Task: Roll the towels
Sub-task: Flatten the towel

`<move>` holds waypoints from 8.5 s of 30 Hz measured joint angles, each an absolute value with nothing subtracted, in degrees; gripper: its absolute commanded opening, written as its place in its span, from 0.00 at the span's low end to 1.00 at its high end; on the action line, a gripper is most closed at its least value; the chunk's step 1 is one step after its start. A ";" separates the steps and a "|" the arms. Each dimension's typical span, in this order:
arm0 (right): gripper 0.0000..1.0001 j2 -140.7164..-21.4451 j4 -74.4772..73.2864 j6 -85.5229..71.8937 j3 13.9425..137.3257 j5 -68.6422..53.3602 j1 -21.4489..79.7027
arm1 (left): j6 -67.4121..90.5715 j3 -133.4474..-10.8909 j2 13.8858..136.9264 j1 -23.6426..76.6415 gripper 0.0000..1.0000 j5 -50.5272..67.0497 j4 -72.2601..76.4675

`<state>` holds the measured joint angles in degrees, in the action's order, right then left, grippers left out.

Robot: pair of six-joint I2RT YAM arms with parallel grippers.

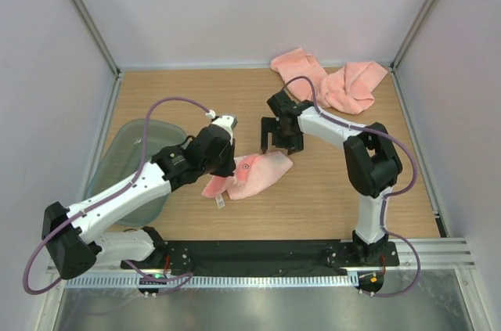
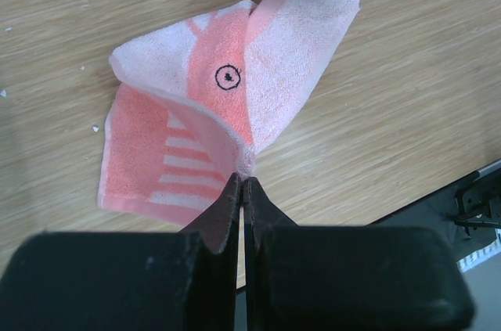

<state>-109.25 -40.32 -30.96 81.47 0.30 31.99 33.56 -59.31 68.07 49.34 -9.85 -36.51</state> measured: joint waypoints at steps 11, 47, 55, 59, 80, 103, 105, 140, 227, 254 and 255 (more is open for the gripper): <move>0.11 -113.91 -38.37 -31.35 80.58 -0.67 31.99 | 32.53 -58.57 67.16 47.31 0.00 -10.11 -37.12; 1.00 -70.02 -50.87 -28.67 63.75 22.17 29.98 | 34.02 -75.13 72.25 39.99 0.00 -19.92 -51.77; 0.92 -77.30 -46.28 -33.04 56.95 11.11 29.98 | 34.04 -75.33 73.14 39.97 0.00 -19.33 -51.66; 0.94 -77.73 -45.32 -33.65 55.33 7.49 29.98 | 35.51 -78.94 74.30 39.81 0.00 -17.43 -53.58; 0.95 -83.83 -40.29 -34.92 56.97 4.51 30.00 | 56.66 -123.15 81.62 39.46 0.01 3.84 -46.19; 0.99 -83.90 -40.32 -35.31 57.06 5.26 30.00 | 65.76 -127.31 89.10 34.94 0.00 7.05 -42.48; 1.00 -83.90 -40.32 -35.33 57.06 5.28 30.00 | 66.81 -128.68 90.65 33.95 0.00 8.29 -41.78; 1.00 -74.83 -39.62 -27.05 62.17 -10.07 -2.07 | 65.30 -124.84 98.21 32.73 0.00 43.03 -40.07; 0.94 -114.67 -39.53 -23.94 87.31 2.52 19.31 | 38.52 -60.88 77.52 26.89 0.00 11.75 -52.88; 0.01 -109.32 -40.18 -24.18 80.84 -3.57 21.93 | 37.45 -60.18 79.46 25.74 0.00 11.25 -52.60; 0.01 -106.80 -40.80 -24.40 80.77 -3.99 22.26 | 37.30 -60.75 79.48 25.74 0.00 11.07 -52.77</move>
